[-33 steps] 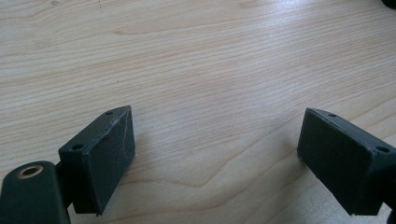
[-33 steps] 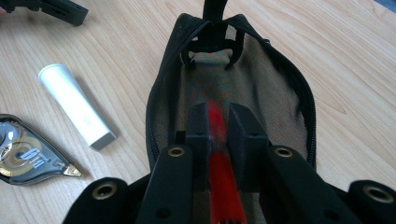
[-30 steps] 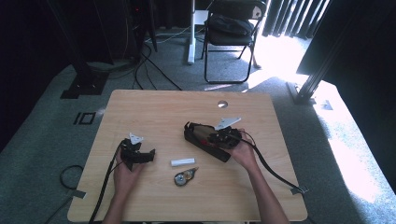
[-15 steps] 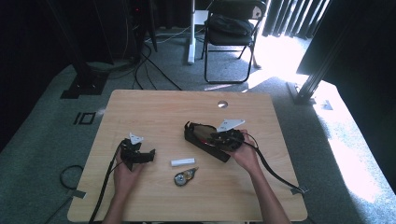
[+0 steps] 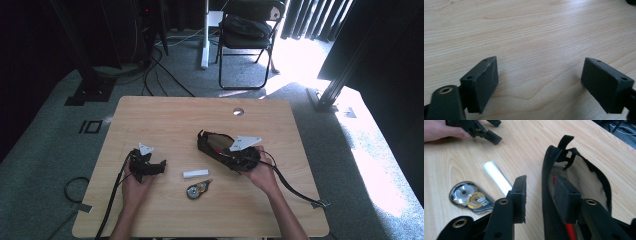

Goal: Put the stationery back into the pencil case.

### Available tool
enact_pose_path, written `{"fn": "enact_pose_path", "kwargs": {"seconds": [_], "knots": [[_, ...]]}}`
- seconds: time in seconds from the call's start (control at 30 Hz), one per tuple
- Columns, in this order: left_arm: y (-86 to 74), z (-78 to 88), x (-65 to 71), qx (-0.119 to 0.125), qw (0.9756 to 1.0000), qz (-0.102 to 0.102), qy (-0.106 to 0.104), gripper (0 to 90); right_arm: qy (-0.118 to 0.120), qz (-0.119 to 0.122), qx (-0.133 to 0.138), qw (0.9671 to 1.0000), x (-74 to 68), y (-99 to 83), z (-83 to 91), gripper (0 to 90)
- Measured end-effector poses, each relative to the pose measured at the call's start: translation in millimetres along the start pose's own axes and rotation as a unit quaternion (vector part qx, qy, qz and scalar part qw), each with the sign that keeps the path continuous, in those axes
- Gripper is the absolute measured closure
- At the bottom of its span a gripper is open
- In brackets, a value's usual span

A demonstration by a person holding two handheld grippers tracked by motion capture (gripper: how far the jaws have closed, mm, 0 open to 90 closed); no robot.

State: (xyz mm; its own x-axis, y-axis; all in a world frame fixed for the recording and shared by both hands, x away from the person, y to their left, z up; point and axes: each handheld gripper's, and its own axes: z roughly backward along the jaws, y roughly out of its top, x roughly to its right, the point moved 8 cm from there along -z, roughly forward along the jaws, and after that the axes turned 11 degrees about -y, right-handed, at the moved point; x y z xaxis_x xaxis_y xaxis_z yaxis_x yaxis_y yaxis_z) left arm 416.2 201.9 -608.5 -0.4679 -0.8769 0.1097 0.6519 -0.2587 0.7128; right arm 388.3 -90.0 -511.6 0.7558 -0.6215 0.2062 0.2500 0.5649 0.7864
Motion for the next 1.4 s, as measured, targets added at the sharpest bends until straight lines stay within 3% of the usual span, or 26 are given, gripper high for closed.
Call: {"fn": "enact_pose_path", "kwargs": {"seconds": [0.17, 0.33, 0.5, 0.73, 0.8, 0.97, 1.03, 1.17, 1.4], "knots": [[0.0, 0.2, 0.9, 0.003, 1.0000, -0.002, -0.001, 16.0, 0.002, 0.003, 0.002, 1.0000, -8.7, -1.2, 4.0, 59.9], [-1.2, 4.0, 8.7, 0.012, 0.9998, -0.011, -0.010, 35.7, 0.002, 0.006, 0.002, 1.0000, -15.8, -3.4, 6.1, 58.1], [-3.9, 9.3, 20.0, -0.013, 0.9993, -0.022, -0.028, 47.5, 0.000, 0.009, 0.000, 1.0000, -19.5, -5.7, 5.7, 56.9], [-3.9, 23.8, 55.3, -0.006, 0.9942, -0.077, -0.075, 47.3, 0.000, 0.009, 0.002, 1.0000, -25.8, -8.1, 6.9, 56.7], [-4.8, 26.2, 61.0, -0.005, 0.9936, -0.083, -0.077, 47.3, 0.001, 0.009, 0.002, 1.0000, -27.1, -8.5, 6.9, 56.7], [-10.2, 34.1, 83.0, -0.009, 0.9893, -0.114, -0.090, 46.9, 0.000, 0.015, 0.002, 0.9999, -28.9, -9.4, 8.4, 55.5], [-11.8, 34.4, 86.1, -0.012, 0.9889, -0.119, -0.089, 45.6, 0.001, 0.016, 0.002, 0.9999, -29.0, -9.2, 8.9, 55.5], [-16.9, 34.8, 100.3, -0.015, 0.9848, -0.143, -0.097, 44.5, 0.000, 0.016, 0.003, 0.9999, -29.0, -8.7, 11.0, 55.3], [-23.1, 36.9, 118.1, -0.014, 0.9811, -0.160, -0.108, 44.5, -0.009, 0.028, -0.004, 0.9996, -27.9, -10.4, 12.3, 53.9]]}}
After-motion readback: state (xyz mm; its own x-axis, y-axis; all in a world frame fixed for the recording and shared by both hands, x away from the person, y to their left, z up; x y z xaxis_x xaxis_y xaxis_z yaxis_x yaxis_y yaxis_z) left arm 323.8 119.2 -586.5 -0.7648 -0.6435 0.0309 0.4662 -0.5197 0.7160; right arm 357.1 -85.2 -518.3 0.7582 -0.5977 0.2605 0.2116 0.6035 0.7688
